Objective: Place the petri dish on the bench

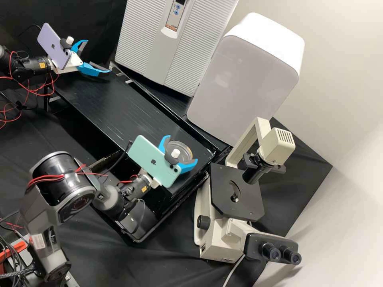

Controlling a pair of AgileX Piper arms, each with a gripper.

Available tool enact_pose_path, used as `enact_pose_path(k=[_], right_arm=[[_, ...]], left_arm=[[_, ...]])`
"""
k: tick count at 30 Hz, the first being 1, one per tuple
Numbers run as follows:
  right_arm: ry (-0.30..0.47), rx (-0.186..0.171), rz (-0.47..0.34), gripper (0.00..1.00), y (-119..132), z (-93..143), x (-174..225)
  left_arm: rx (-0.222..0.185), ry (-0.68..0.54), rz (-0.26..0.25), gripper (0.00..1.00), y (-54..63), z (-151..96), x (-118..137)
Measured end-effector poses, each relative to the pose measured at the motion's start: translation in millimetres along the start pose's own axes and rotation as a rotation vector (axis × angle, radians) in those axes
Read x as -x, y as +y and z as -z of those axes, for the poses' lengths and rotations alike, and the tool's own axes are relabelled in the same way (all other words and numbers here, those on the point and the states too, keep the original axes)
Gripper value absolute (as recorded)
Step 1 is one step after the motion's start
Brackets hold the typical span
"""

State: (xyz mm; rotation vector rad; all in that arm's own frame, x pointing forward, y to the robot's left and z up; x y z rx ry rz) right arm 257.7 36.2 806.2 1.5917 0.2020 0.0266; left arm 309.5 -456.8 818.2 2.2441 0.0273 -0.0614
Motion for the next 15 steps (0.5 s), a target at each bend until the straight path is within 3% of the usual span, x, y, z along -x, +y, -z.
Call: enact_pose_path(k=[7, 15], right_arm=[[0.043, 0.049, 0.051, 0.00, -17.7, 14.2, -0.7], [0.015, 0.043, 0.037, 0.00, -22.2, 5.7, -4.3]], left_arm=[[0.000, 0.000, 0.000, 1.00, 0.0, 0.0, 0.0], [0.000, 0.000, 0.000, 1.00, 0.0, 0.0, 0.0]])
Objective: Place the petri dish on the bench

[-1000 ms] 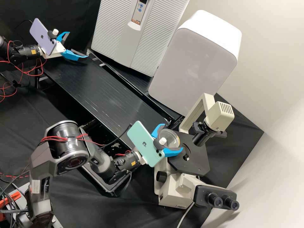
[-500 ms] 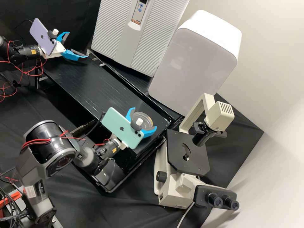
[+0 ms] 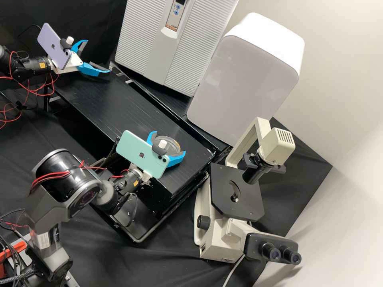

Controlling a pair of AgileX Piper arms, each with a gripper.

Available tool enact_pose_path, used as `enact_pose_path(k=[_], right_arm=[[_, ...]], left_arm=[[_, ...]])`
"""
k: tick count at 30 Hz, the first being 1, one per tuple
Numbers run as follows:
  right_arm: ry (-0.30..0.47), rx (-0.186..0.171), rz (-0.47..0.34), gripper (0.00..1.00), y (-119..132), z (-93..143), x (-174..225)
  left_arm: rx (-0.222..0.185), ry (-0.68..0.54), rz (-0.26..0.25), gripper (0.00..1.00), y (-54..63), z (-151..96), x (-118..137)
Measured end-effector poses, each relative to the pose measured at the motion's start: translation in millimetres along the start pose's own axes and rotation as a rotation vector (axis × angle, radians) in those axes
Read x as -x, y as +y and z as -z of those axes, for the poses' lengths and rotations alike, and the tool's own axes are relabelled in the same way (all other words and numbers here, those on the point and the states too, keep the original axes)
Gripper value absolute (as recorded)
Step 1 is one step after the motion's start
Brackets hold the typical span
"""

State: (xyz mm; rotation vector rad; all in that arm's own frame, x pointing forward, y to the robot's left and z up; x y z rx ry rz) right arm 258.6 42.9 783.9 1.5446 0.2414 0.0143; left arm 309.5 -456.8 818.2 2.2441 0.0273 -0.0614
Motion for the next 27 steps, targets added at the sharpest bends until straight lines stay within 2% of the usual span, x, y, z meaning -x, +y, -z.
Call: enact_pose_path(k=[1, 4, 8, 19, 23, 27], right_arm=[[0.002, 0.001, -0.002, 1.00, -0.2, -0.2, -0.2], [0.001, 0.001, 0.000, 1.00, -1.4, -1.4, -0.8], [0.002, 0.024, -0.001, 1.00, -1.5, -1.5, -0.9], [-0.020, 0.029, -0.008, 1.00, -3.4, -4.9, 4.9], [-0.056, 0.044, -0.082, 1.00, 3.9, -2.6, 16.7], [-0.033, 0.044, -0.152, 1.00, 15.3, 3.7, 32.0]], left_arm=[[0.000, 0.000, 0.000, 1.00, 0.0, 0.0, 0.0], [0.000, 0.000, 0.000, 1.00, 0.0, 0.0, 0.0], [0.000, 0.000, 0.000, 1.00, 0.0, 0.0, 0.0], [0.000, 0.000, 0.000, 1.00, 0.0, 0.0, 0.0], [0.000, 0.000, 0.000, 1.00, 0.0, 0.0, 0.0], [0.000, 0.000, 0.000, 1.00, 0.0, 0.0, 0.0]])
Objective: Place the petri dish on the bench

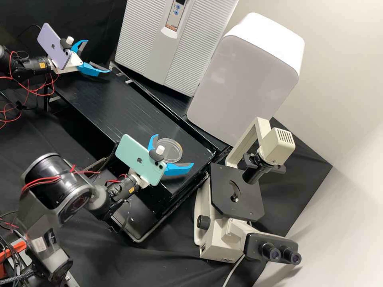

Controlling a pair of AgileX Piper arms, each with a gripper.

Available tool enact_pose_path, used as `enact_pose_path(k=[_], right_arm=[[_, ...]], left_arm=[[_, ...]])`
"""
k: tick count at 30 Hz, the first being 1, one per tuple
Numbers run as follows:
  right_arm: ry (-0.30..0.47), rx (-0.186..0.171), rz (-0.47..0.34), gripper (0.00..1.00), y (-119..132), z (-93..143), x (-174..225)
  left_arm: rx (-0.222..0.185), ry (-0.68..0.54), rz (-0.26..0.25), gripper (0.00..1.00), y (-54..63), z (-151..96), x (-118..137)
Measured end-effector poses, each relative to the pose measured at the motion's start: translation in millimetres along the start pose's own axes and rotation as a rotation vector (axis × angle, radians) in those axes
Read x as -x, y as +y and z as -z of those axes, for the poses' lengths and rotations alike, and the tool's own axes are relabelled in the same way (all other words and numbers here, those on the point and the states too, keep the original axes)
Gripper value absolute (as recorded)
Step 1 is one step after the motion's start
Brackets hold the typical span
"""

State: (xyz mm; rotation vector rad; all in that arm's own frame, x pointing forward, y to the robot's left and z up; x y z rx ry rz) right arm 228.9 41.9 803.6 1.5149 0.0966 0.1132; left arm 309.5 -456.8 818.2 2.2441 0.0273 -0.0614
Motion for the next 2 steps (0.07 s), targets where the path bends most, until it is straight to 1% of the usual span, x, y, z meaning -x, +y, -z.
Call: enact_pose_path(k=[2], right_arm=[[0.015, -0.026, -0.037, 1.00, 7.9, 1.4, 6.2]], left_arm=[[0.000, 0.000, 0.000, 1.00, 0.0, 0.0, 0.0]])
